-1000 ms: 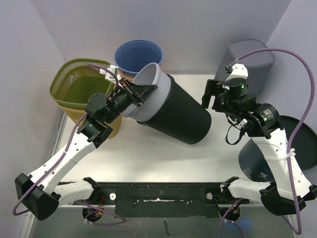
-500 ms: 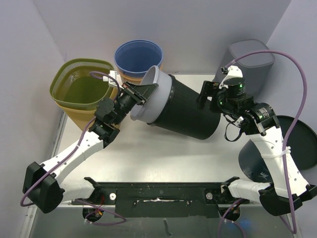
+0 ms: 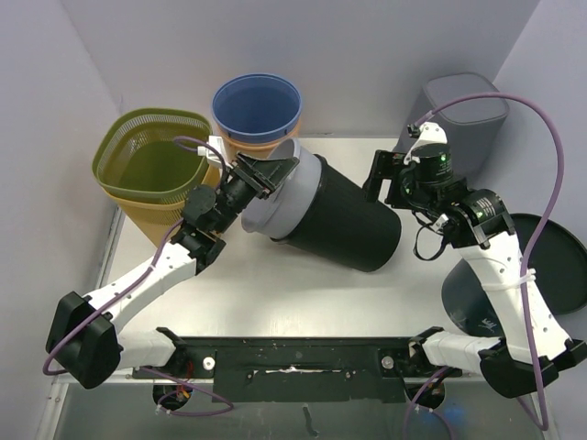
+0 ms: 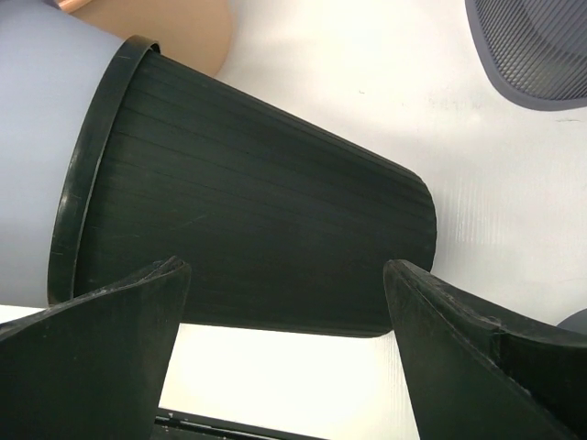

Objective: Turn the large container upside down
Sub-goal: Adjust the container at the center of the board.

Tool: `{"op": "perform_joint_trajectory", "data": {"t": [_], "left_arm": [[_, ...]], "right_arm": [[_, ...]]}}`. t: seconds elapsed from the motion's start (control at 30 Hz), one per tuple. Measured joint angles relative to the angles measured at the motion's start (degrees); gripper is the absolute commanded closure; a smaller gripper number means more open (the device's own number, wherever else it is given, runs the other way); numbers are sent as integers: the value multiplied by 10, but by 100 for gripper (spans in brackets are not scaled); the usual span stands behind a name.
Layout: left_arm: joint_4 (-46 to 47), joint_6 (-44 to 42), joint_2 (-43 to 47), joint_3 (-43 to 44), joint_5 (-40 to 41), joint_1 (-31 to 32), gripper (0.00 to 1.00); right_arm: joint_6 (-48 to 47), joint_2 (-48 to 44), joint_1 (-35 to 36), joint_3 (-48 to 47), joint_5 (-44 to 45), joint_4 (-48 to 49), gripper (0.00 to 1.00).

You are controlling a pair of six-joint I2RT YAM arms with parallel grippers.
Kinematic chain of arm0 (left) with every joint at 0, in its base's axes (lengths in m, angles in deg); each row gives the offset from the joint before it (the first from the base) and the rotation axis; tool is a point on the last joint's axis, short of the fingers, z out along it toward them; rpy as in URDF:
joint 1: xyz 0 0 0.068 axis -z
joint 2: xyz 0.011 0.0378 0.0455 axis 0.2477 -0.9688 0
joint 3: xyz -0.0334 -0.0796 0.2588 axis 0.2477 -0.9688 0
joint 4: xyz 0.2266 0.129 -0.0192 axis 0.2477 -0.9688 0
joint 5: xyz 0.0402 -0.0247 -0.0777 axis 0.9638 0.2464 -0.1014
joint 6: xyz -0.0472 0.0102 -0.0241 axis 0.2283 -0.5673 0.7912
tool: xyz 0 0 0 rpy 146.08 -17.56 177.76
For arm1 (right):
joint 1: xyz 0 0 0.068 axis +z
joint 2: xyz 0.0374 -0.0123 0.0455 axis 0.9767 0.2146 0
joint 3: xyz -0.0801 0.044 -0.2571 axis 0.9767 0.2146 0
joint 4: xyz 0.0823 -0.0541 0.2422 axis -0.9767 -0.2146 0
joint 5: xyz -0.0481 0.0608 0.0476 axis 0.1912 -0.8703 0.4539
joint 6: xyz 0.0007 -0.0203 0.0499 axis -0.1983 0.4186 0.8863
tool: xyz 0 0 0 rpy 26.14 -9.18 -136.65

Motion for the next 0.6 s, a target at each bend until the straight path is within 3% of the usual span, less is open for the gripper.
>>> {"op": "perform_joint_trajectory", "data": {"t": [0.17,0.47,0.6], "left_arm": [[-9,-16,6,0,-28,-5,35],[-290,-158,7,94,-80,-37,35],[-376,-191,8,89,-90,-40,35]], "right_arm": [[0,5,0,1,0,0,10],[-22,21,0,1,-7,-5,9],[-35,41,0,8,-12,-10,9]]}}
